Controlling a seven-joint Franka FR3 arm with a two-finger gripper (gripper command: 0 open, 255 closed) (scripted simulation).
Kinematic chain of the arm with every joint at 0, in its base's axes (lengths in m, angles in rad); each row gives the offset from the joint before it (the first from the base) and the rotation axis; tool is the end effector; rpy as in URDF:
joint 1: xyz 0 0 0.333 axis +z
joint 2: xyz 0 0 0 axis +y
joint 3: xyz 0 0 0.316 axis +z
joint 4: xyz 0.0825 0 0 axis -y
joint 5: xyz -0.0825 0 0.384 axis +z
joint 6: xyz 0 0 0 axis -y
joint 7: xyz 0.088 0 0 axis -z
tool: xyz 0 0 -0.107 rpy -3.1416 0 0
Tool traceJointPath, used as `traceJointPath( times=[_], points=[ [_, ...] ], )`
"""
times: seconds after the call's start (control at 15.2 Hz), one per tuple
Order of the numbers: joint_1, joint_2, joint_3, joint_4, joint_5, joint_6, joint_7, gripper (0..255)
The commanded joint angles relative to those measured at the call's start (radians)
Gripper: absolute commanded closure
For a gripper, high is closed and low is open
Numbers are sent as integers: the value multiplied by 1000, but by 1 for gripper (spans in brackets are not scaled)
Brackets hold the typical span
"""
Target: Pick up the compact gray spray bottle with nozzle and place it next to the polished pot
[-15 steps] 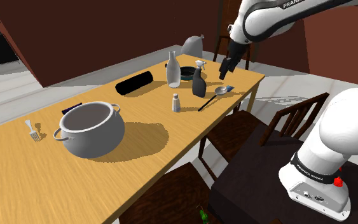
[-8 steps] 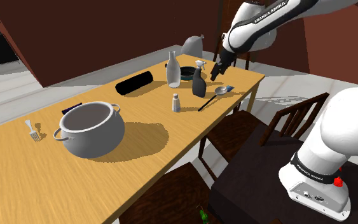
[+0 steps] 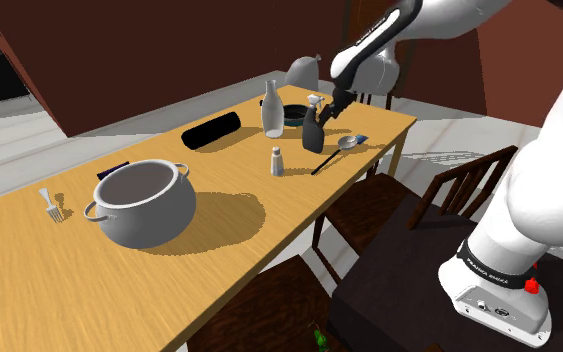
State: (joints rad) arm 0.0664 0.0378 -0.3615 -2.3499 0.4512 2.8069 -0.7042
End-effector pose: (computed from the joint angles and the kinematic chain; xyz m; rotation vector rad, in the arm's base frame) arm 0.5086 -0.1760 0.3586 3.0513 0.0250 0.7301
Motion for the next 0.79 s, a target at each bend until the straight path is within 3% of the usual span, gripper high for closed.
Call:
traceJointPath(
  times=[0.0, 0.13, 0.73],
  points=[
    [-14, 92, 15, 73, 175, 26, -146, 0],
    [-56, 172, 53, 151, 309, 34, -261, 0],
    [-112, 304, 128, 246, 435, 65, -360, 0]
  ],
)
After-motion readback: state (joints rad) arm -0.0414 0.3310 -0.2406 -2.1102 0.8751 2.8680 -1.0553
